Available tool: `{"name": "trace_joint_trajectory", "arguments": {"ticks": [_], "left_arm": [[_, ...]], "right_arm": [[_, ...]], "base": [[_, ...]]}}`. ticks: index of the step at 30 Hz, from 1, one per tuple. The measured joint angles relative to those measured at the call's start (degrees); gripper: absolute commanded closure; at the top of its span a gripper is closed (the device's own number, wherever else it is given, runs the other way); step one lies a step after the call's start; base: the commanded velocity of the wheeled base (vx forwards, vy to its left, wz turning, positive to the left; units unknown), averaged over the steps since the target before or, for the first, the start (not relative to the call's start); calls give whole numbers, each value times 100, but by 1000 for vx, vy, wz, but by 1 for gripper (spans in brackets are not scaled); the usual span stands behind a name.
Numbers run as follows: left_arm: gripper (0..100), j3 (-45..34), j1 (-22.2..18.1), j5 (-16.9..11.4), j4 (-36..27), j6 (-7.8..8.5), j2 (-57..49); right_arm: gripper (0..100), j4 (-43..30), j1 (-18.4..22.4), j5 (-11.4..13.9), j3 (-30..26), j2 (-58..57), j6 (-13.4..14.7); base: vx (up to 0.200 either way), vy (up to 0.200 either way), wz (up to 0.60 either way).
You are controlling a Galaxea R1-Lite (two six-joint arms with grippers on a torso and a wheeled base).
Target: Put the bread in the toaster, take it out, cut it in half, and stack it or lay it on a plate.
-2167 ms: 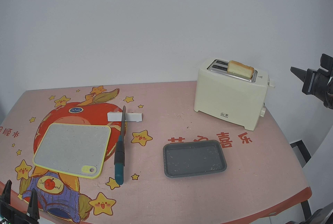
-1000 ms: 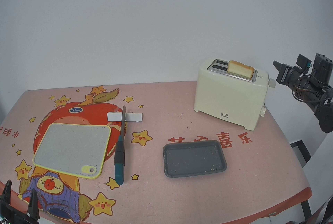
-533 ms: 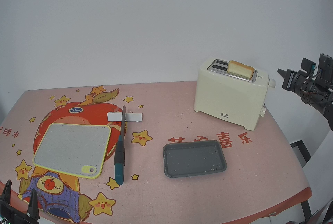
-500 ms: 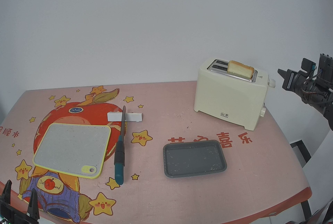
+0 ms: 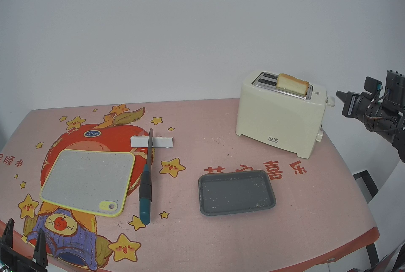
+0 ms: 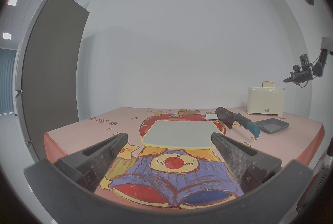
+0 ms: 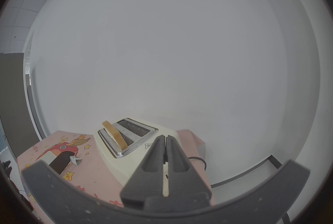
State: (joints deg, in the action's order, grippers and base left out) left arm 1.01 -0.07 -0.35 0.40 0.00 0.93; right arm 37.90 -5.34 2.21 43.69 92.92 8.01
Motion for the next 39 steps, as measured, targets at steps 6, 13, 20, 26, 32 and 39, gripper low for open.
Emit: {"name": "trace_joint_trajectory", "arguments": {"ticks": [6,13,20,26,32,39], "left_arm": [[0,0,0,2,0,0,0],[0,0,0,0,0,0,0],[0,0,0,0,0,0,0],[0,0,0,2,0,0,0],[0,0,0,2,-2,0,0],[0,0,0,0,-2,0,0]], "right_arm": [[100,35,-9,6,-100,61,-139],[100,44,-9,13,-124,135,-158],[100,50,-9,20,-124,229,-161],[100,50,-9,22,-124,256,-169],[100,44,-11,17,-161,269,-180],[100,39,-35,15,-227,273,-282]], "base": [[0,0,0],[0,0,0],[0,0,0],[0,0,0],[0,0,0],[0,0,0]]}}
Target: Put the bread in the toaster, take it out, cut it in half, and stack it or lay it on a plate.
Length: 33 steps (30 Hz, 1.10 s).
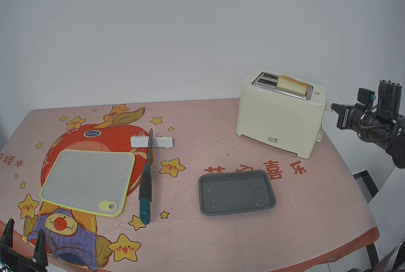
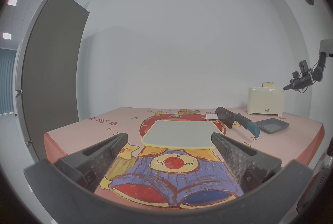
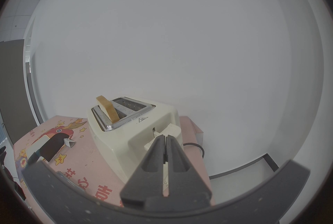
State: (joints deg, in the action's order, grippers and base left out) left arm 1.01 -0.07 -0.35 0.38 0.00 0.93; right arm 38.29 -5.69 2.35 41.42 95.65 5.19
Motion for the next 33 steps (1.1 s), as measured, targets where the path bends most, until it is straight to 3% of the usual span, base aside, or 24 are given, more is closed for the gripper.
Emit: {"name": "trace_joint_trajectory", "arguments": {"ticks": [33], "left_arm": [[0,0,0,2,5,0,0]], "right_arm": [[100,-59,-12,7,-110,51,-20]], "base": [[0,0,0]]}}
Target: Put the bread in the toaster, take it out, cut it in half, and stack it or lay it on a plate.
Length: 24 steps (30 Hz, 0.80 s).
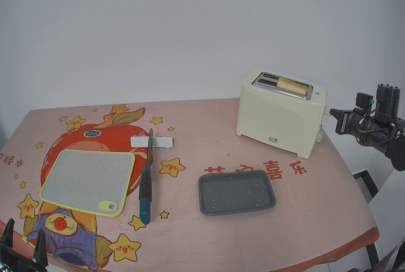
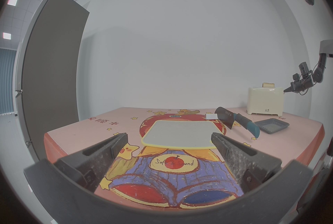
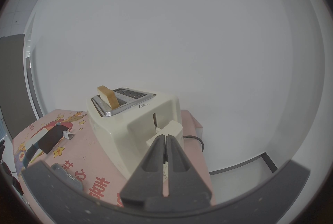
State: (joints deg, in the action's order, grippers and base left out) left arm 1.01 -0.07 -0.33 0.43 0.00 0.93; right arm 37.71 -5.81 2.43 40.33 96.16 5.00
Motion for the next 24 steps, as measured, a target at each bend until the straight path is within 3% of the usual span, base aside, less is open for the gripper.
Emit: {"name": "trace_joint_trajectory", "arguments": {"ticks": [24], "left_arm": [[0,0,0,-2,-2,0,0]], "right_arm": [[100,26,-5,-7,-37,179,-44]], "base": [[0,0,0]]}}
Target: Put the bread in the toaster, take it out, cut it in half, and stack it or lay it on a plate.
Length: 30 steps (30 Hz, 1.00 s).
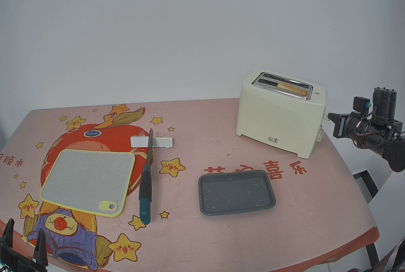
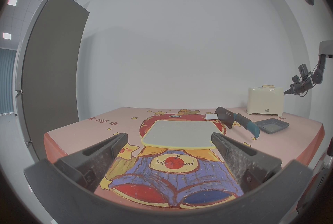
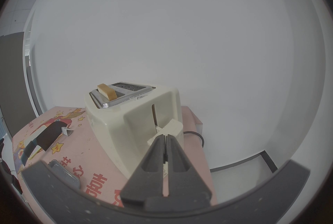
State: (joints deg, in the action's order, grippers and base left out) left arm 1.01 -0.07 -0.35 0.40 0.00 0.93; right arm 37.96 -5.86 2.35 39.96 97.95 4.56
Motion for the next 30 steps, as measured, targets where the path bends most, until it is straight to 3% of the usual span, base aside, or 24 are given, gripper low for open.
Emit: {"name": "trace_joint_trajectory", "arguments": {"ticks": [30], "left_arm": [[0,0,0,2,0,0,0]], "right_arm": [[100,-22,-6,-39,-2,168,-7]], "base": [[0,0,0]]}}
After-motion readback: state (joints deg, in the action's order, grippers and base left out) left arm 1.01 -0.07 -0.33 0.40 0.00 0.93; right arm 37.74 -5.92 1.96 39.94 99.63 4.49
